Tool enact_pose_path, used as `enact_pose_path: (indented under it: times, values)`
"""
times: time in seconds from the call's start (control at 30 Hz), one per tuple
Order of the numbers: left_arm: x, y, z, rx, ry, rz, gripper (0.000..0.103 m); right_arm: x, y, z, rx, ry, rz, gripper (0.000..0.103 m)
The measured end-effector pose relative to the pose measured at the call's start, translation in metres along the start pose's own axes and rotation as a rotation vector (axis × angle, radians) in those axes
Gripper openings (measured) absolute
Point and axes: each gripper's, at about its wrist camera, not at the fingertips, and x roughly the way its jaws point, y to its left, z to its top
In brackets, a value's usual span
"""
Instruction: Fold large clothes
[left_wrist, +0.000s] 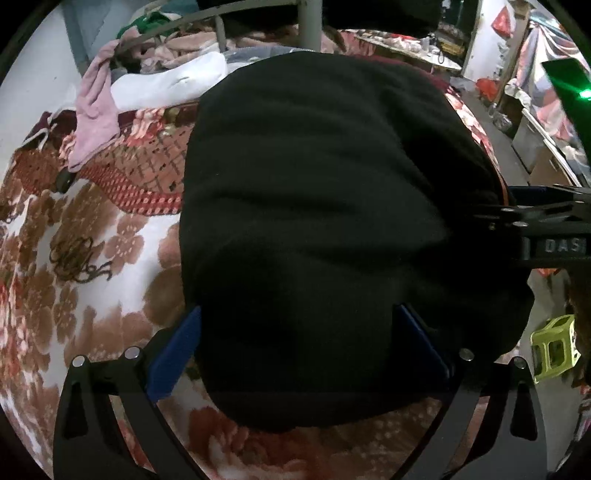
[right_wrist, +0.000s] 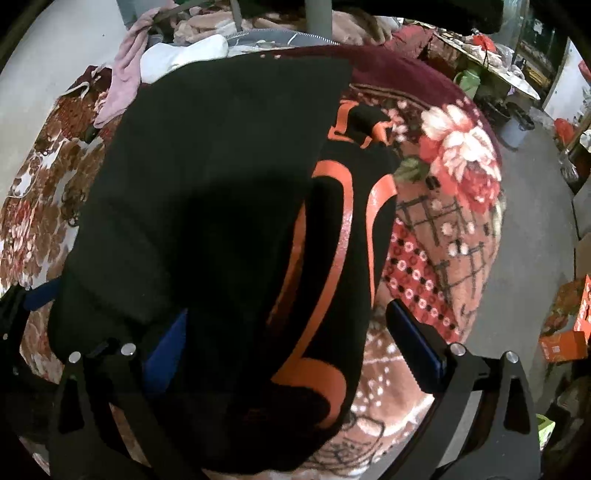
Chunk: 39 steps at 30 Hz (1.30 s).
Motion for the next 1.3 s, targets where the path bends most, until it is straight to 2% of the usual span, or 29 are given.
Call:
enact_pose_path:
  times: [0.1, 0.3, 0.53, 0.6, 0.67, 0.8, 0.9, 1.07, 1.13, 1.23, 1.3]
  values:
    - [-0.016, -0.002, 0.003, -0.022, 0.002, -0.004, 0.098, -0.018, 0.004, 0.002, -0.016, -0.001, -0.003, 0.098]
    - [-0.082, -0.017, 0.013, -0.054, -0.03, -0.032, 0.098, -0.075, 0.007, 0.0, -0.029, -0.047, -0.011, 0.098]
    - [-0.173, -0.031, 0.015, -0.034, -0.118, 0.013, 0.098, -0.151, 0.02, -0.013, -0.013, -0.1, 0.0, 0.098]
    - [-0.199, -0.033, 0.012, -0.03, -0.148, 0.045, 0.098, -0.18, 0.019, -0.023, 0.02, -0.128, 0.005, 0.098]
    - [-0.222, -0.037, 0.007, -0.012, -0.14, 0.06, 0.098, -0.206, 0.018, -0.036, 0.065, -0.153, 0.019, 0.098]
    - [-0.271, -0.042, -0.006, -0.049, -0.19, 0.058, 0.098, -0.246, 0.031, -0.052, 0.014, -0.186, 0.018, 0.098]
    - [-0.295, -0.046, -0.016, -0.082, -0.224, 0.057, 0.098, -0.274, 0.035, -0.067, -0.001, -0.227, 0.025, 0.098]
    - [-0.309, -0.059, -0.026, -0.075, -0.231, 0.065, 0.098, -0.302, 0.037, -0.085, -0.037, -0.27, 0.014, 0.098]
    - [-0.312, -0.062, -0.028, -0.087, -0.233, 0.051, 0.098, -0.305, 0.032, -0.089, -0.026, -0.265, 0.027, 0.098]
    - [-0.317, -0.065, -0.03, -0.087, -0.248, 0.069, 0.098, -0.313, 0.025, -0.096, 0.001, -0.237, 0.054, 0.098]
    - [-0.322, -0.066, -0.033, -0.084, -0.259, 0.042, 0.098, -0.321, 0.026, -0.101, -0.01, -0.253, 0.055, 0.098]
